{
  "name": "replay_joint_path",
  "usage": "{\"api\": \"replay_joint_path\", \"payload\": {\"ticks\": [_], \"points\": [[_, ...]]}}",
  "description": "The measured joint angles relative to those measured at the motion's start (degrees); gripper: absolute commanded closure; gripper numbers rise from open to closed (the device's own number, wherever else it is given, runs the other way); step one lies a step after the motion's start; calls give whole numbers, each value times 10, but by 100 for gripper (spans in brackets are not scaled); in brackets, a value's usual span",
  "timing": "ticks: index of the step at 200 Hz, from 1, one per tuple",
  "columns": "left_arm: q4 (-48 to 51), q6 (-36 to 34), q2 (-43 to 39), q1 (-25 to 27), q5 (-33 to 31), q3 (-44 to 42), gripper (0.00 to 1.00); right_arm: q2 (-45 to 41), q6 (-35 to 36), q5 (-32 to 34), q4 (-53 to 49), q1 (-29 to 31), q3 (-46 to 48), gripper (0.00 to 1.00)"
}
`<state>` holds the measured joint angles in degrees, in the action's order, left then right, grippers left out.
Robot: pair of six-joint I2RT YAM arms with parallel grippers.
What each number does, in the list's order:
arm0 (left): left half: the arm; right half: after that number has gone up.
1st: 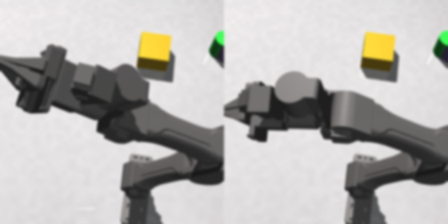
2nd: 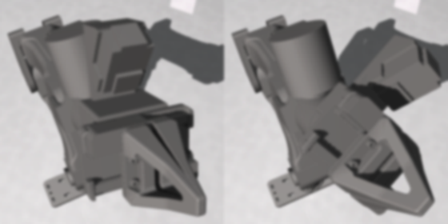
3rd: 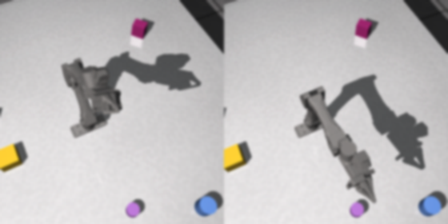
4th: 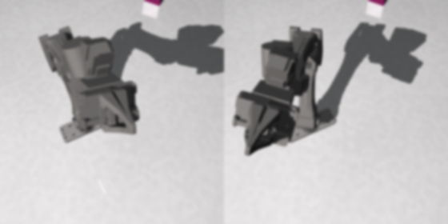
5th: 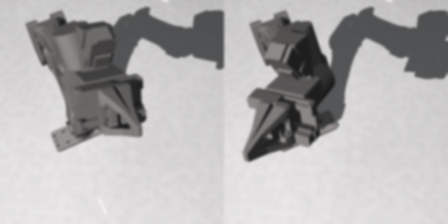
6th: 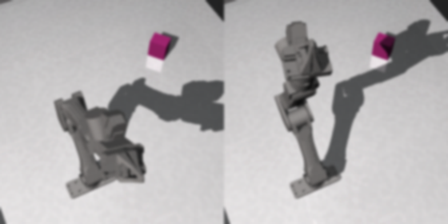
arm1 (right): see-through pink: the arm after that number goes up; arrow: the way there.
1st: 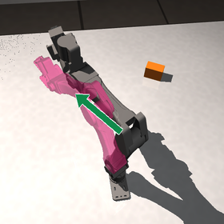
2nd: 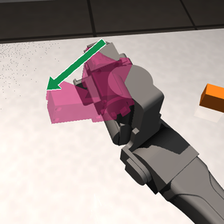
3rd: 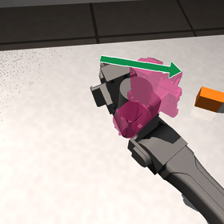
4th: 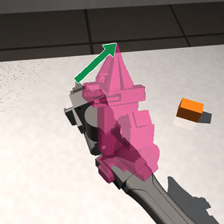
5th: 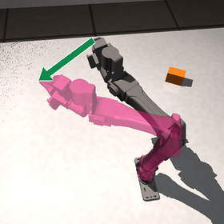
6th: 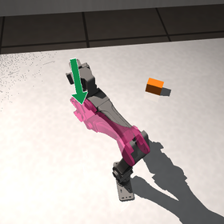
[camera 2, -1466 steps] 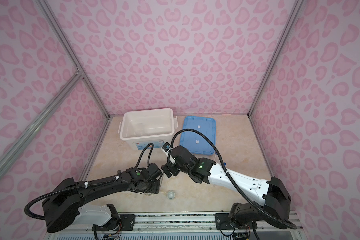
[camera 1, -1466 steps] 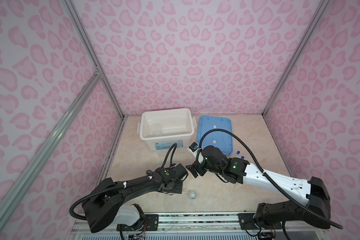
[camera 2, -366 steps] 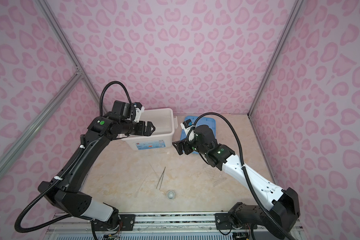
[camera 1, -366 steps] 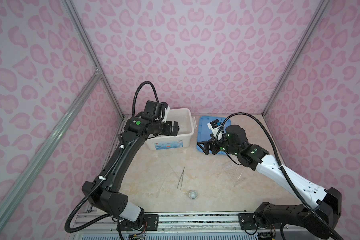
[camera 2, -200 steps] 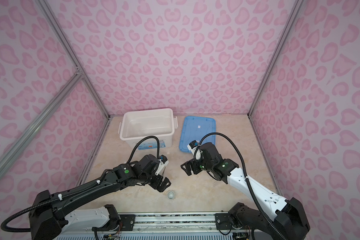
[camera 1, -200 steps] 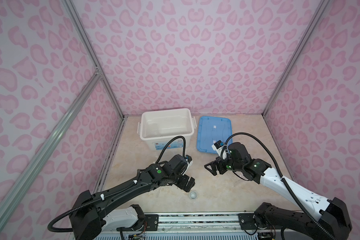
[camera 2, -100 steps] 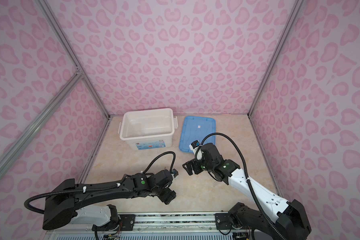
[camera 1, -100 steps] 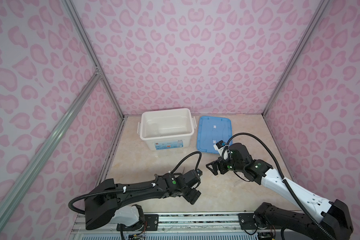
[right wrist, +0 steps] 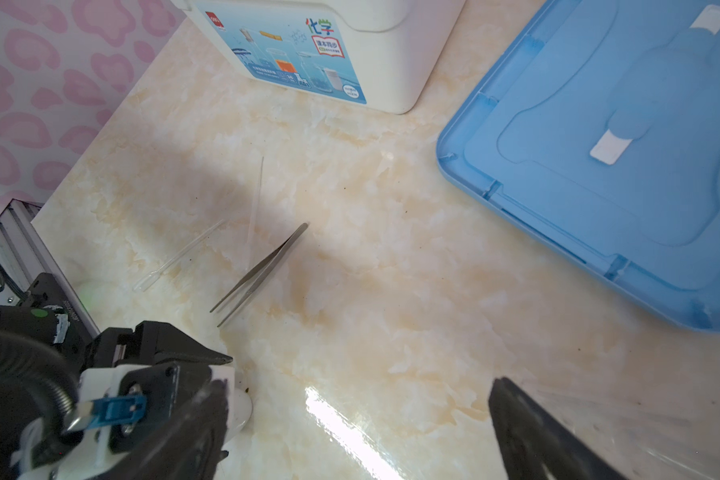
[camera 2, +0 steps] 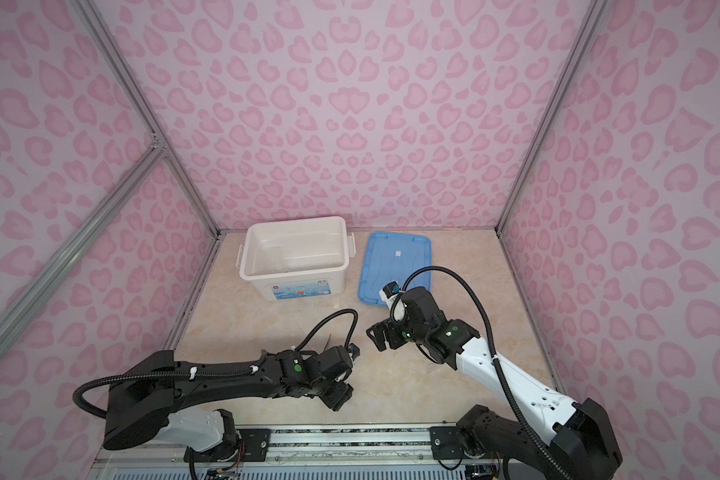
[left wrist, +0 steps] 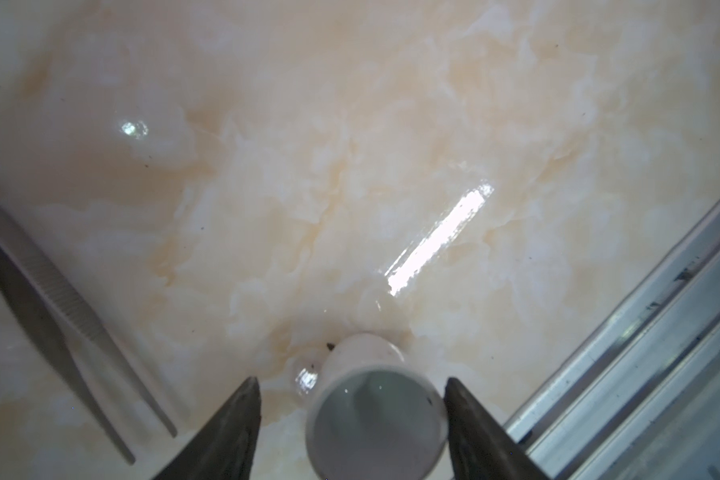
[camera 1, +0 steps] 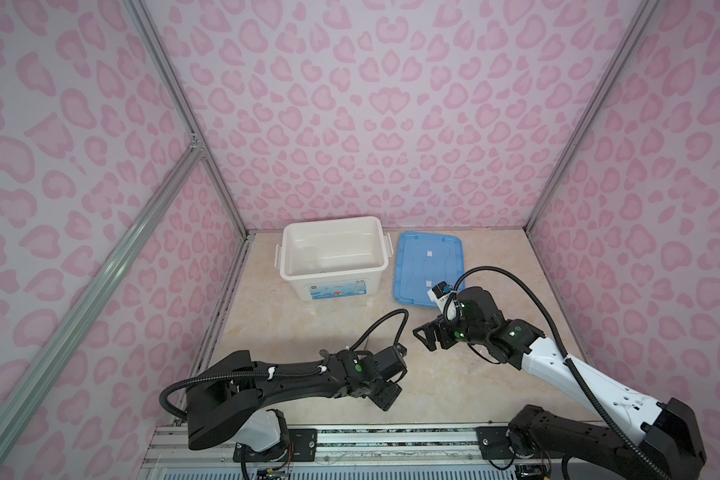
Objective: Organize the chemistry lab equipment
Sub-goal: 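Move the left gripper to the small white cup while the right gripper draws back, then close the left gripper around the rim of the small white cup, then lift the white cup and carry it over the white bin with the left gripper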
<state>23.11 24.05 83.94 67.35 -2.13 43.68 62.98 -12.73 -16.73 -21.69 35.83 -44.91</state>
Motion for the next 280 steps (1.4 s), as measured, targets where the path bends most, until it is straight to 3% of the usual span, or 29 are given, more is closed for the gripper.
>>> {"api": "replay_joint_path", "payload": {"ticks": [197,280], "points": [[11,43,7,15,-54,3,54,-2,-2,2,9,0,10,1],[13,44,8,4,-39,16,62,3,-1,0,9,-1,1,1]]}}
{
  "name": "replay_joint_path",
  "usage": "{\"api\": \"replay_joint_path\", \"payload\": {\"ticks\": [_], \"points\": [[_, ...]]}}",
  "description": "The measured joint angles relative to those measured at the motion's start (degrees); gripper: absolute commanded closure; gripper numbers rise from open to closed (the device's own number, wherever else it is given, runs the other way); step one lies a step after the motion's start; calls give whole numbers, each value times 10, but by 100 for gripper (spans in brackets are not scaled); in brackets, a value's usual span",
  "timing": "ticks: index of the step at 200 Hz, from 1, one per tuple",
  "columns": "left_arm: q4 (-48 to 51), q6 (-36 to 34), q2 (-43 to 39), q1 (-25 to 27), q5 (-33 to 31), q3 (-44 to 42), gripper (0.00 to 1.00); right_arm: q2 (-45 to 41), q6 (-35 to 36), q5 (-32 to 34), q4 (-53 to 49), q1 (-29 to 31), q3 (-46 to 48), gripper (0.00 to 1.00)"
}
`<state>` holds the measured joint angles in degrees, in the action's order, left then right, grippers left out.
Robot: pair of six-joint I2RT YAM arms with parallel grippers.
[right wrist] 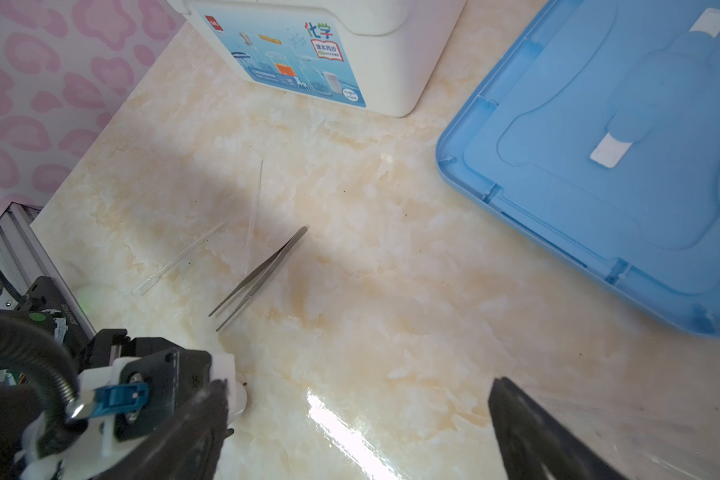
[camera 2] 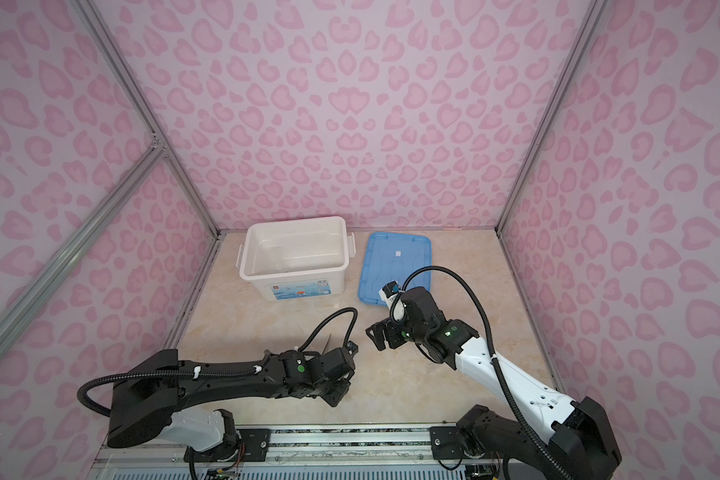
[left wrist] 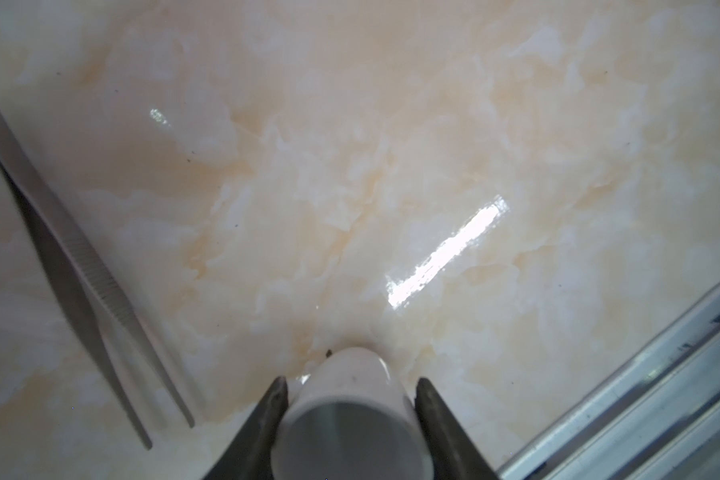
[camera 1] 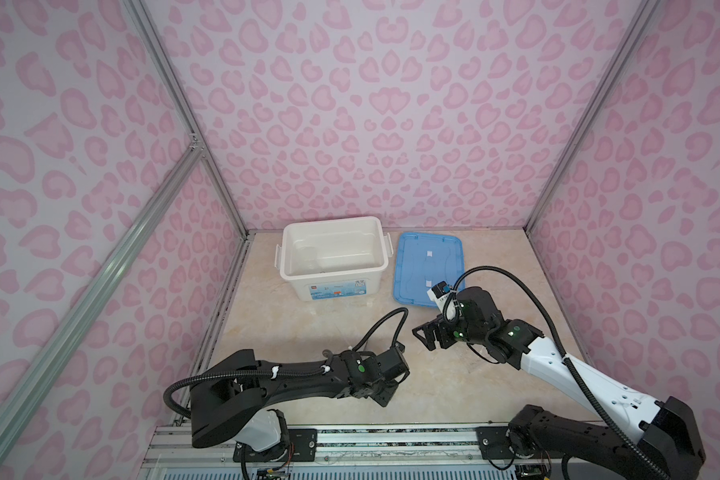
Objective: Organize the chemistry lab equipment
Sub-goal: 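Lift the white cup and carry it over the white bin with the left gripper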
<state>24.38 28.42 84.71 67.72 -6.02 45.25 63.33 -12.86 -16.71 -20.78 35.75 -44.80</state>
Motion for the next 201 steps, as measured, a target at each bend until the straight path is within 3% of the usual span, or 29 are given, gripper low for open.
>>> {"api": "replay_joint_path", "payload": {"ticks": [48,110,153,201], "points": [[41,-2,-41,-54,5,38,63,-7,2,2,2,0,-13,1],[162,-72,-76,-230,13,253,63,40,6,-3,49,1,-100,1],[181,-115,2,-353,36,398,63,103,1,-9,83,1,-200,2],[206,-151,167,-433,74,549,68,199,-7,-9,102,1,-325,1]]}}
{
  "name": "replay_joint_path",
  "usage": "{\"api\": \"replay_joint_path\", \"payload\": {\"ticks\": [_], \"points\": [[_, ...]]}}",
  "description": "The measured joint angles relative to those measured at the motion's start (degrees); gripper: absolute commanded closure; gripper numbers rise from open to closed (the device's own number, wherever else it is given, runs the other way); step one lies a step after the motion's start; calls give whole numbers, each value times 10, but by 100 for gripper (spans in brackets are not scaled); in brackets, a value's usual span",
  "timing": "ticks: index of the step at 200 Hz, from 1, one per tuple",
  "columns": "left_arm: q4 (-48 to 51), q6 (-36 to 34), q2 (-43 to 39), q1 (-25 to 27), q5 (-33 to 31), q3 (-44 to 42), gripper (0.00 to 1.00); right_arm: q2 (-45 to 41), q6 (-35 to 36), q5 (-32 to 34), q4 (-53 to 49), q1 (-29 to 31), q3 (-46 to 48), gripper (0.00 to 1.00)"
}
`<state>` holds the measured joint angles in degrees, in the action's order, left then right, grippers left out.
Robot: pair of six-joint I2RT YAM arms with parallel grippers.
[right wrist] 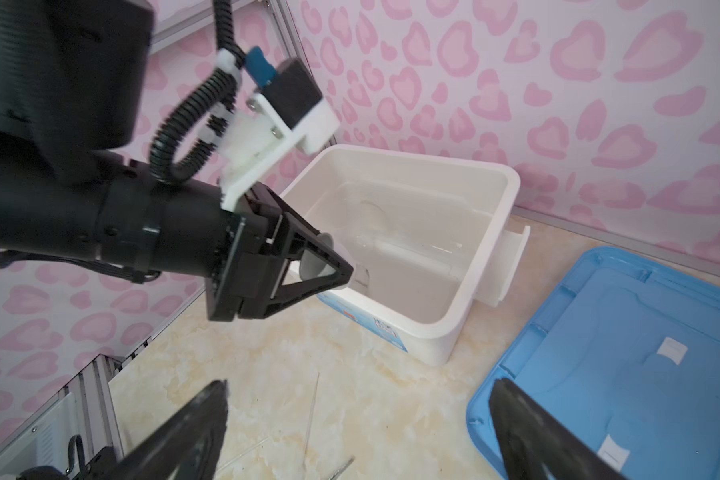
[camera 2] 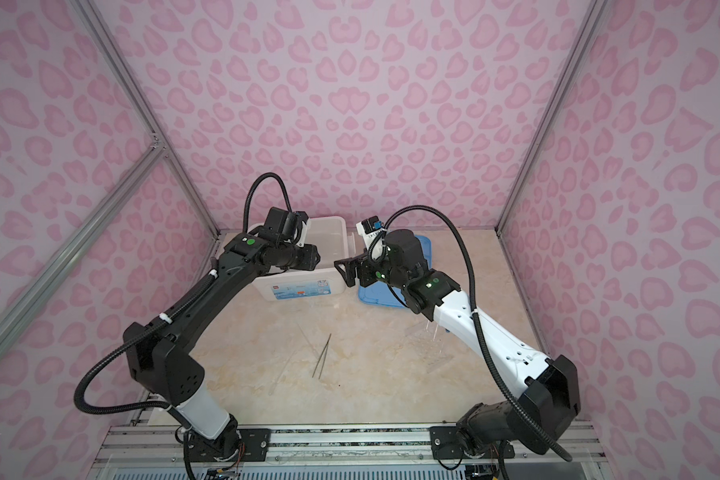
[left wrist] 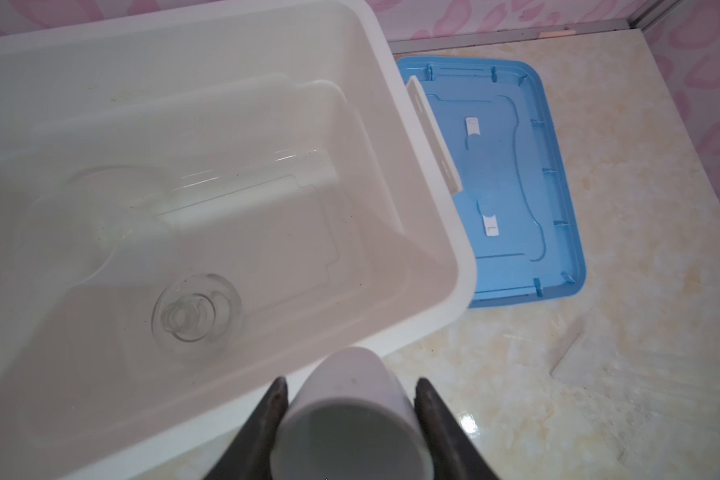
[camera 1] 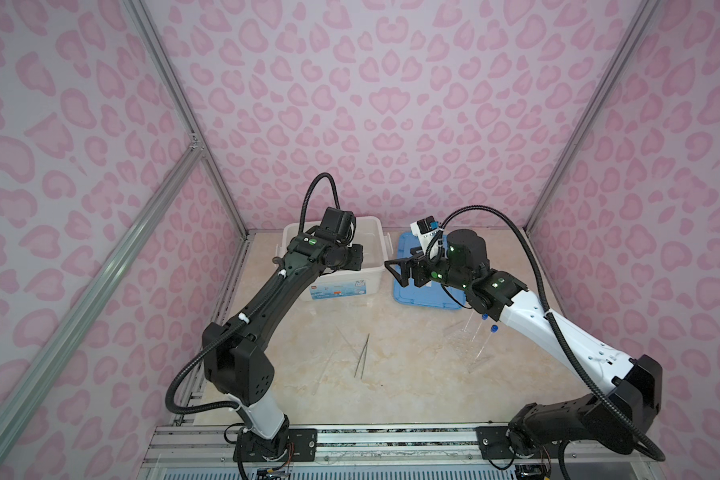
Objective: Organize the chemistry lab equipment
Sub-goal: 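Lift the white cup and carry it over the white bin with the left gripper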
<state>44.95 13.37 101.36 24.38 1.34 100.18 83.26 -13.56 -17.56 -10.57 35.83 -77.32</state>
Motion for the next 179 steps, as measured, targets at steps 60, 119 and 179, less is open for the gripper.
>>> {"api": "replay_joint_path", "payload": {"ticks": [60,119,179], "points": [[47,-36,195,-29,26,199,69,115,-8,-3,-5,-1,-108,2],[63,-47,266,-29,38,205,71,150,-10,-6,-6,-1,-122,2],[63,-76,274,-33,-3,167,71,174,-18,-25,1,2,-120,2]]}}
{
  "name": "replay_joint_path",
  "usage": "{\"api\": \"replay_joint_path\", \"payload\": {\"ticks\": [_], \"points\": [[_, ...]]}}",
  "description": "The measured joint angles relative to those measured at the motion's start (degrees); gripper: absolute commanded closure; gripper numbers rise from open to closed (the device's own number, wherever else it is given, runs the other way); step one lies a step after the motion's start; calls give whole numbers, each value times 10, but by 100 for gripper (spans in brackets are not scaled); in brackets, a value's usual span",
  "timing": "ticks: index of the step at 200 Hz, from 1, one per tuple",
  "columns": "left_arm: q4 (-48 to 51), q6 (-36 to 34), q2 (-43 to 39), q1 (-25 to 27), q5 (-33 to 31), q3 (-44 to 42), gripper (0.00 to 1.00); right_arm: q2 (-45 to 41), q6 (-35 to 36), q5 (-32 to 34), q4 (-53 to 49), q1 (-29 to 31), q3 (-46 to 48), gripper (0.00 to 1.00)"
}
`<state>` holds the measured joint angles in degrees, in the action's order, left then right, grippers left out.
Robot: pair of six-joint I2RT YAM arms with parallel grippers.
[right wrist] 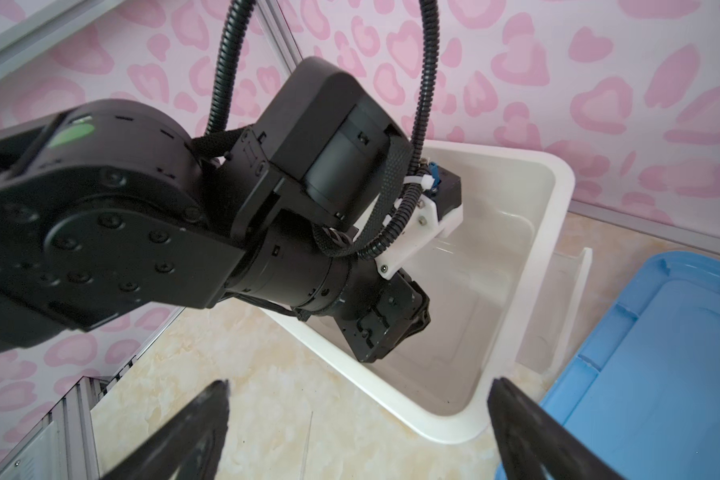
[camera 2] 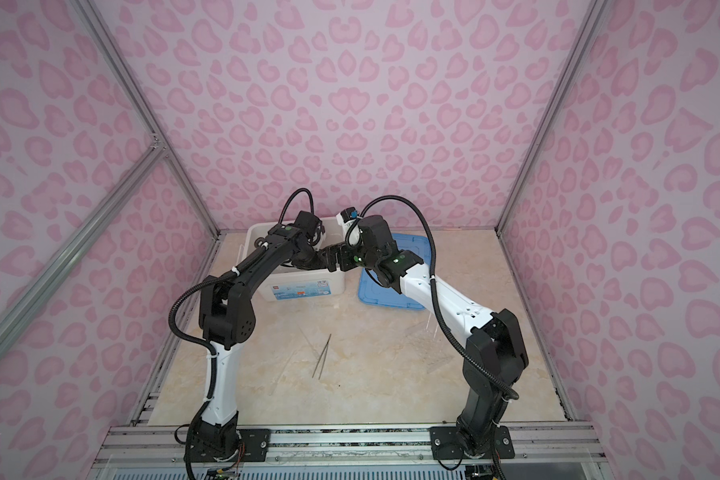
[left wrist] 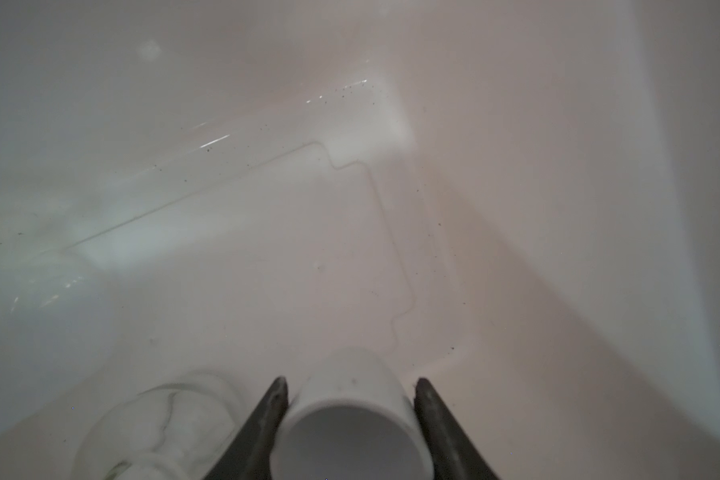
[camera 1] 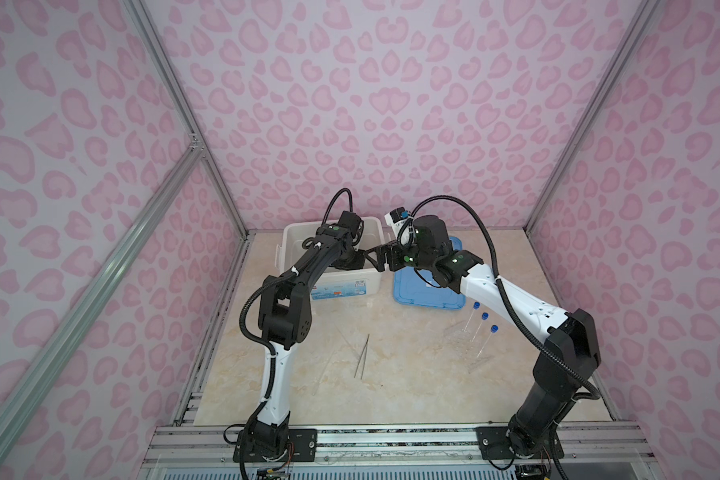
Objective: Organize the chemistry lab equipment
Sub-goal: 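Lift the white cup and carry it over the white bin with the left gripper, then lower the white cup into the bin beside the flask with the left gripper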
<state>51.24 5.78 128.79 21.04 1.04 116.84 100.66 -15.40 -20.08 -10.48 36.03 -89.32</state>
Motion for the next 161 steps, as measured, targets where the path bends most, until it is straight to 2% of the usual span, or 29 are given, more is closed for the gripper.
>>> {"api": "replay_joint_path", "payload": {"ticks": [77,129,134,161], "points": [[-20,-15,6,-19,-59,-67,70,26,-3,-11,-1,10,-15,3],[-36,-23,4,-36,-74,-101,65,34,-4,-11,-1,12,-16,3],[-37,-23,3,-38,-75,-104,59,34,-4,-11,-1,12,-16,3],[-42,-23,3,-39,-74,-112,56,36,-5,-11,-1,12,-16,3]]}}
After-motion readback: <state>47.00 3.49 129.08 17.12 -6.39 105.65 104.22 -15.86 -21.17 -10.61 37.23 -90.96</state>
